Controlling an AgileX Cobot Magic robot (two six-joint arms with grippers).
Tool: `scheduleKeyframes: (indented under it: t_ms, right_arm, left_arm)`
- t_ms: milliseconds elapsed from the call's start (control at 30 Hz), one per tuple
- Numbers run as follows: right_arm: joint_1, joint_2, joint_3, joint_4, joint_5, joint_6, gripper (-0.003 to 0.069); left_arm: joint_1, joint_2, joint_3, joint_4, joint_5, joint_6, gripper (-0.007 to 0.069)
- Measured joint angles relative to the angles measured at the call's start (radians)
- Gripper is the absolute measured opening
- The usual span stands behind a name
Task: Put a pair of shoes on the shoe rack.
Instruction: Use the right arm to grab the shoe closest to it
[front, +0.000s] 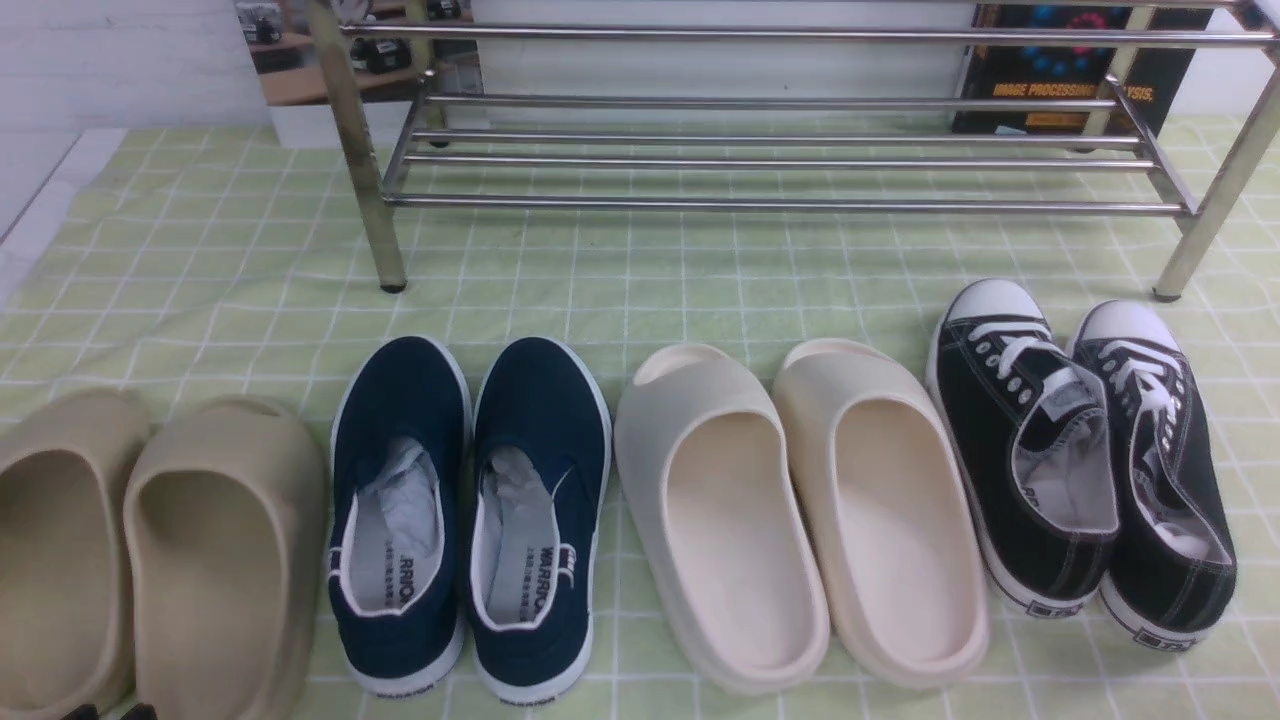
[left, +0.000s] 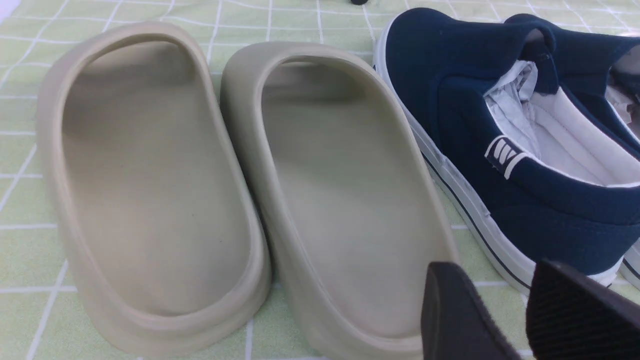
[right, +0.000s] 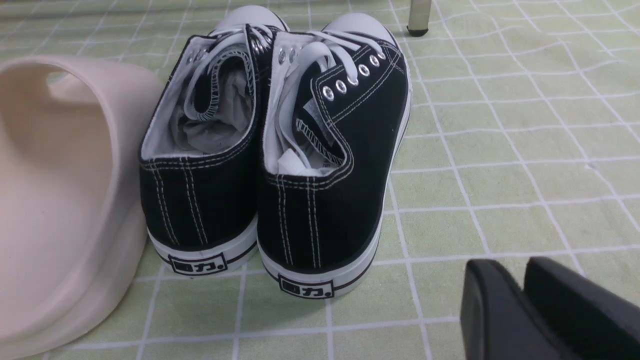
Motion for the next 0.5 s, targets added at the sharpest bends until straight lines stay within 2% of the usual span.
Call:
scheduleKeyframes:
  t_ms: [500]
  right_arm:
    - [0.0,0.0,0.0,0.0,0.0,0.0,0.0162]
  left_arm:
    - [0.0,0.0,0.0,0.0,0.0,0.0,0.0239]
